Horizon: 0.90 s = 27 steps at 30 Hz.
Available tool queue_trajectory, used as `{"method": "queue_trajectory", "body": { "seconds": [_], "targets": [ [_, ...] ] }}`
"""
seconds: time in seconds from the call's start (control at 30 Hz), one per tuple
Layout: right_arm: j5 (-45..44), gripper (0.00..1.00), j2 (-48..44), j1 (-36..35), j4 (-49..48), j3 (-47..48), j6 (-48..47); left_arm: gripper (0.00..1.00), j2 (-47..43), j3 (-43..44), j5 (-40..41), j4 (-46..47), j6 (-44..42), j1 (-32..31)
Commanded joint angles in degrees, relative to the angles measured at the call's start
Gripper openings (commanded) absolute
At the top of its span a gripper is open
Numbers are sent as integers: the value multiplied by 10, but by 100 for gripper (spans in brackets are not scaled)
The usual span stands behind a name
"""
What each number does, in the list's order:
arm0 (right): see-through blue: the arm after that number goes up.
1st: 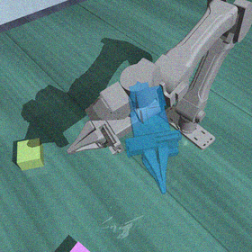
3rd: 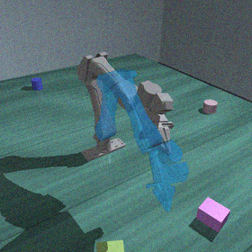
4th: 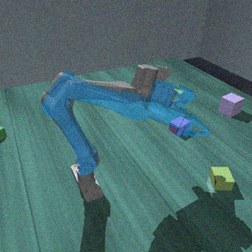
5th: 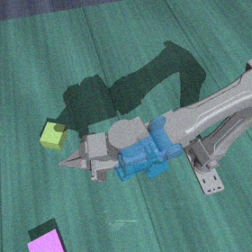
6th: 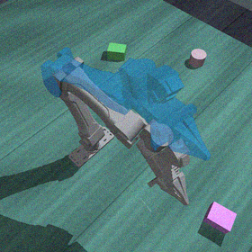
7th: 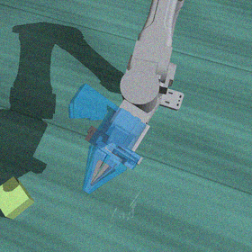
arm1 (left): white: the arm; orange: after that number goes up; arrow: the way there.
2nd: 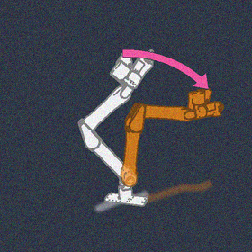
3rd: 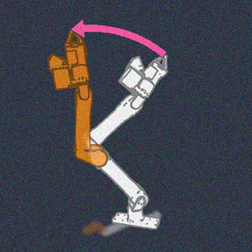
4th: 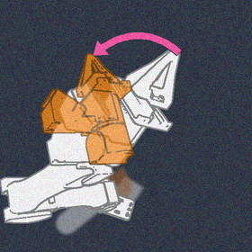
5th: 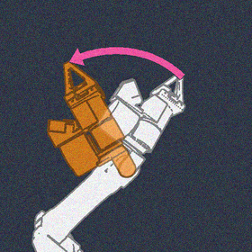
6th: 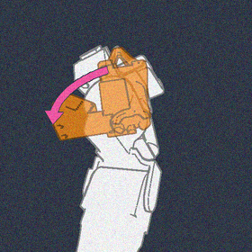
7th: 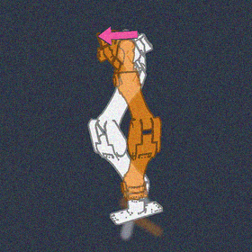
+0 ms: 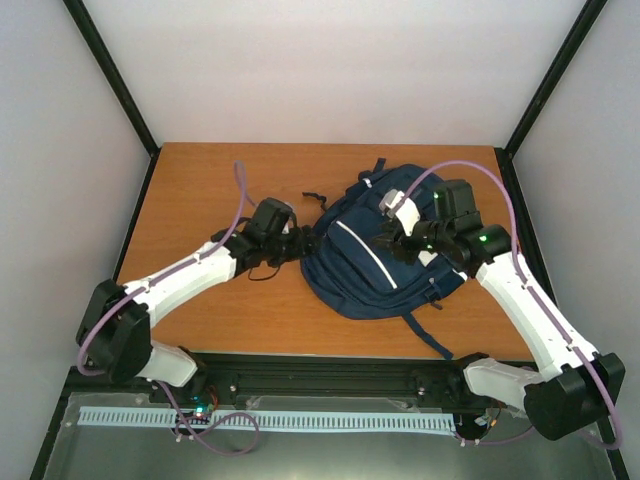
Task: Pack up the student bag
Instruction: Adjust the student bag at the center of the board.
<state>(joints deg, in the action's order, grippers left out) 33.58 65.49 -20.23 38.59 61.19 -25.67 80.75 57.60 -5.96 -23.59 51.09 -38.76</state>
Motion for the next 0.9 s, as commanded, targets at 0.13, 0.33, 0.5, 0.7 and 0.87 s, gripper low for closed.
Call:
{"method": "queue_trajectory", "body": {
  "seconds": [0.13,0.33,0.5,0.7,0.87],
  "targets": [
    [-99,43,37,98,101,33,-7,81,71,-8,-65,57,-62,79],
    [-179,50,45,216,107,-28,-54,71,148,17,-161,128,-60,91],
    [-267,56,46,241,74,-79,-70,49,186,27,-181,151,-54,91],
    [-309,55,109,241,38,-96,-61,1,185,-1,-209,180,-33,90],
    [-285,52,190,237,19,-51,-45,1,124,-70,-208,197,-21,79]
  ]
}}
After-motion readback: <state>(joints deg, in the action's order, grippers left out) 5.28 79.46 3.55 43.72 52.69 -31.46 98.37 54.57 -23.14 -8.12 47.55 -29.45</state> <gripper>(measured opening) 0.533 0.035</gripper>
